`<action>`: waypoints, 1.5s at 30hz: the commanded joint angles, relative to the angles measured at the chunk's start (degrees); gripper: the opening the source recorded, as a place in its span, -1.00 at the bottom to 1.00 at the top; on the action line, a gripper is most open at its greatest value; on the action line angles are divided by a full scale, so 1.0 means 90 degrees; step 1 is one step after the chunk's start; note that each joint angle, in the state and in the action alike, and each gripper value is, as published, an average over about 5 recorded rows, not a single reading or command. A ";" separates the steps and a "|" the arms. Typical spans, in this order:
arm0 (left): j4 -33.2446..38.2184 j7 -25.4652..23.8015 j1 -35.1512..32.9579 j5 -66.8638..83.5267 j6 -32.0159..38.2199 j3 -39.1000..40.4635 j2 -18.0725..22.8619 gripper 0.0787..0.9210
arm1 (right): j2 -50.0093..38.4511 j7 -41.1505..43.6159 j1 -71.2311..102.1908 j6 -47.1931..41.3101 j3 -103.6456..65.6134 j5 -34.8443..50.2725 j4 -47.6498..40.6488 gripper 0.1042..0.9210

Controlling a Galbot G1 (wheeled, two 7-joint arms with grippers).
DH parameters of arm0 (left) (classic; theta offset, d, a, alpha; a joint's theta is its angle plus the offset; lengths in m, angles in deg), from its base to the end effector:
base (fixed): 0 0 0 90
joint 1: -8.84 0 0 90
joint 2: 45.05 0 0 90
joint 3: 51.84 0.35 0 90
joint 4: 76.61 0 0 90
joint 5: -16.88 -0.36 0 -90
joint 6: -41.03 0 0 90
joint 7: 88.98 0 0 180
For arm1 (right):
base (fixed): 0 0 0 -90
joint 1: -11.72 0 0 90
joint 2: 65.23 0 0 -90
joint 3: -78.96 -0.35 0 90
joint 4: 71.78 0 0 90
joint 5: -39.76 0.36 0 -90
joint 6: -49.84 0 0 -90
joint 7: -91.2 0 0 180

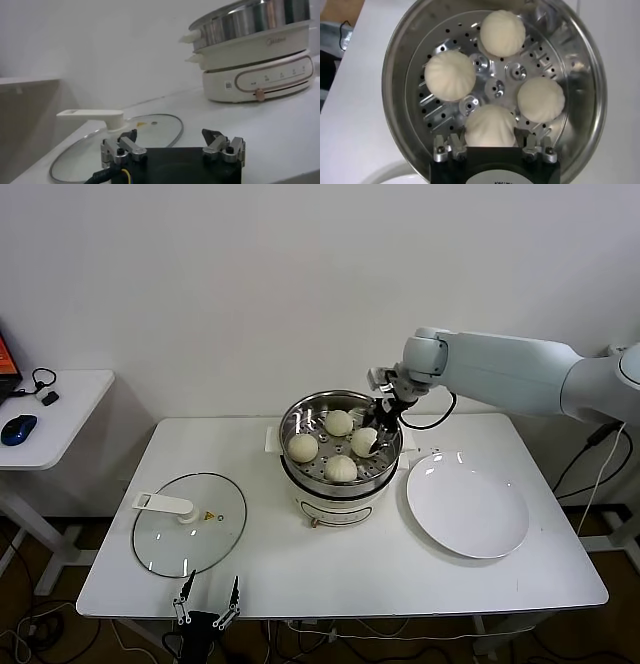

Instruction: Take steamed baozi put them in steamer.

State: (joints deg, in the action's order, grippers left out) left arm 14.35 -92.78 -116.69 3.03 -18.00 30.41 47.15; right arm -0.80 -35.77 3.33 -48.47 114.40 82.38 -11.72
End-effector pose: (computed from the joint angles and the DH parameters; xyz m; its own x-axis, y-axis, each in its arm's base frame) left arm 0.0894 0.0353 -0.4885 -0.9940 0.0522 0.0963 0.0738 0.9687 0.2371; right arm 0.6076 0.0007 -0.0932 -0.1389 -0.2659 0.9539 -0.9697 -0.1591 -0.1855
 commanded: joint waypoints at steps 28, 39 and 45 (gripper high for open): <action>0.0164 0.0071 -0.0051 -0.0107 -0.0049 0.0105 0.0005 0.77 | -0.2577 -0.3425 -0.0561 -0.0242 -0.1136 0.1045 0.1996 0.76; 0.0210 0.0077 -0.0025 -0.0060 -0.0091 0.0102 -0.0032 0.77 | -0.4915 -0.5805 0.4105 -0.0638 -0.6538 0.0771 0.4467 0.76; 0.0207 0.0079 0.0018 -0.0011 -0.0095 0.0085 -0.0031 0.77 | -0.4749 -0.6224 0.8691 -0.0024 -1.1099 0.0405 0.5429 0.76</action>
State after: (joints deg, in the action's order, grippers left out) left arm 16.10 -92.09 -116.65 2.72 -18.81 31.23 47.15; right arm -33.67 -75.23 23.19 -52.17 76.85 89.28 17.64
